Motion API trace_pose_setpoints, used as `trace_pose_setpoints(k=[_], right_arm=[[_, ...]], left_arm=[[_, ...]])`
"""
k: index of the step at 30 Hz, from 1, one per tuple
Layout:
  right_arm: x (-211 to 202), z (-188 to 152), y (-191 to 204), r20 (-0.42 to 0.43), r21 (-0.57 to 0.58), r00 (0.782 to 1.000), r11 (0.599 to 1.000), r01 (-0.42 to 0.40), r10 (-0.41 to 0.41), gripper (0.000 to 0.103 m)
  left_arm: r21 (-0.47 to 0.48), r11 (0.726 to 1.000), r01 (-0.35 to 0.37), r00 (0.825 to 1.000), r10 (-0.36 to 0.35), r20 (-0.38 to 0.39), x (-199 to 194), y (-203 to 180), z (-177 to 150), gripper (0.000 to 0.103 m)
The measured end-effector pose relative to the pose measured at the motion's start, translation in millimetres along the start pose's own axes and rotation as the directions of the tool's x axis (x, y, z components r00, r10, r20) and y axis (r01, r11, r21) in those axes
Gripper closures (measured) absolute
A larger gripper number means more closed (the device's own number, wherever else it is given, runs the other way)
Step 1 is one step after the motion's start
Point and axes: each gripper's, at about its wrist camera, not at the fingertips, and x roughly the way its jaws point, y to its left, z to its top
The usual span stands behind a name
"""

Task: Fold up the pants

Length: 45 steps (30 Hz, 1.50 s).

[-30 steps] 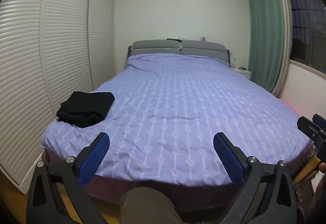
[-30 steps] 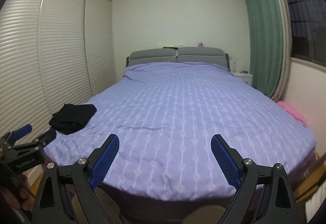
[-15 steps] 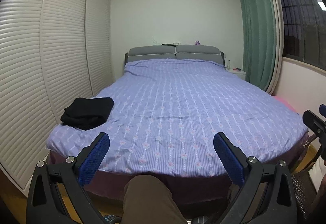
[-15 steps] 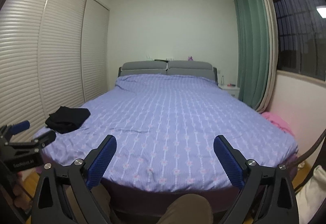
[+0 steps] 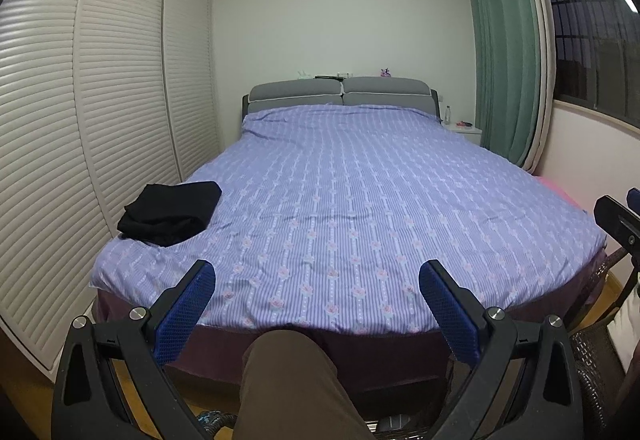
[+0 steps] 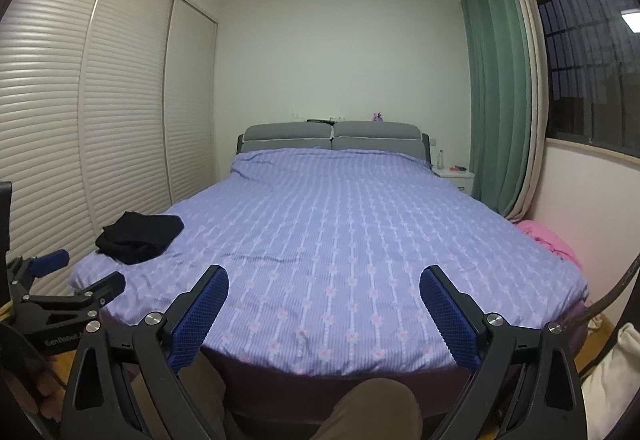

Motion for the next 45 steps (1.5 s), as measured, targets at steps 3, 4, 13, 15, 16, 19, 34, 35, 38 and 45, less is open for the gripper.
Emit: trace_pose_setpoints(k=[3, 4, 13, 15, 16, 19, 34, 35, 38, 45], right_arm=[[-1, -1, 0, 0.003, 0.001, 1.0, 1.0, 0.004, -0.004, 0.005], [-2, -1, 0, 0.003, 0.003, 1.0, 1.0, 0.006, -0.006, 0.005], [-6, 0, -5, 0.019, 0.025, 0.999, 0.999, 0.027, -0.028, 0.005], [-6, 0, -6, 0.023, 0.027, 0.999, 0.999, 0.028, -0.029, 0.005], [-7, 0, -6, 0.025, 0.026, 0.999, 0.999, 0.03, -0.031, 0.005], [-7, 1, -6, 0.029, 0.023, 0.999, 0.999, 0.034, -0.035, 0.005], [-4, -1, -8, 0.017, 0.029, 0.999, 0.999, 0.041, -0.041, 0.005], [-3, 0, -9, 0.017, 0.028, 0.999, 0.999, 0.041, -0.041, 0.005], [-4, 0, -9, 0.017, 0.027, 0.999, 0.999, 0.041, -0.041, 0.005], [-5, 1, -11, 0.017, 0.032, 0.999, 0.999, 0.04, -0.04, 0.005]], left_arm=[[-0.012, 1.0, -0.009, 1.0, 0.009, 0.002, 0, 3, 1, 0.0], [-0.018, 1.0, -0.013, 1.0, 0.013, 0.006, -1, 4, 1, 0.0], [-0.045, 0.998, -0.042, 0.999, 0.042, 0.018, -3, 12, 2, 0.0], [-0.042, 0.998, -0.048, 0.999, 0.049, 0.023, -3, 12, 1, 0.0], [-0.044, 0.998, -0.049, 0.998, 0.05, 0.023, -3, 12, 1, 0.0], [-0.048, 0.998, -0.046, 0.999, 0.047, 0.019, -2, 12, 1, 0.0], [-0.043, 0.998, -0.041, 0.999, 0.042, 0.032, -9, 10, 3, 0.0], [-0.043, 0.998, -0.04, 0.999, 0.041, 0.032, -10, 10, 3, 0.0], [-0.043, 0.998, -0.037, 0.999, 0.038, 0.034, -12, 9, 4, 0.0], [-0.043, 0.999, -0.031, 0.999, 0.033, 0.037, -14, 9, 4, 0.0]])
